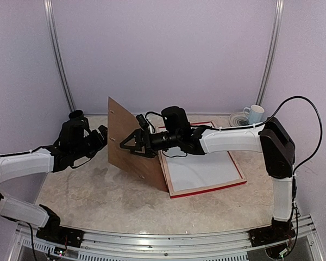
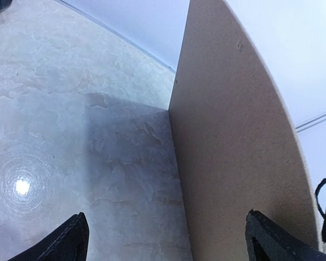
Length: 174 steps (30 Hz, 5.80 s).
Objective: Put the photo into the frame
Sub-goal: Turn over the backboard at the center of the board, then pick up the backboard from the center of the board, then move the frame body to the center of the board.
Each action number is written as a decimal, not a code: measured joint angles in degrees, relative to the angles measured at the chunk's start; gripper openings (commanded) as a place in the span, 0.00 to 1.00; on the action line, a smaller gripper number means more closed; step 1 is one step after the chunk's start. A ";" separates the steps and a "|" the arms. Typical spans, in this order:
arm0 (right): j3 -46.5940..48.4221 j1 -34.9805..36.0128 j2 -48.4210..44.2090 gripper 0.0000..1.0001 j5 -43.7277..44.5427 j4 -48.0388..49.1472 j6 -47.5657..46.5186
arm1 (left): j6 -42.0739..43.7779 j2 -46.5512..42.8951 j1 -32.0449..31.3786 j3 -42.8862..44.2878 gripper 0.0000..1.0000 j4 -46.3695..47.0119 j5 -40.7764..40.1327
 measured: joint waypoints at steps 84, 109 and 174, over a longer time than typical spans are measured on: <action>-29.88 -25.31 -29.00 0.97 8.79 -19.41 -21.77 | -9.07 3.26 11.91 -13.97 0.35 14.88 24.74; -35.74 -41.18 -30.58 0.99 10.01 -27.28 -32.98 | -12.72 8.96 13.27 -17.38 0.00 30.18 30.91; -39.76 -35.93 -17.46 0.73 17.57 -10.43 -33.55 | -18.67 -10.62 15.04 -20.00 0.00 25.81 31.67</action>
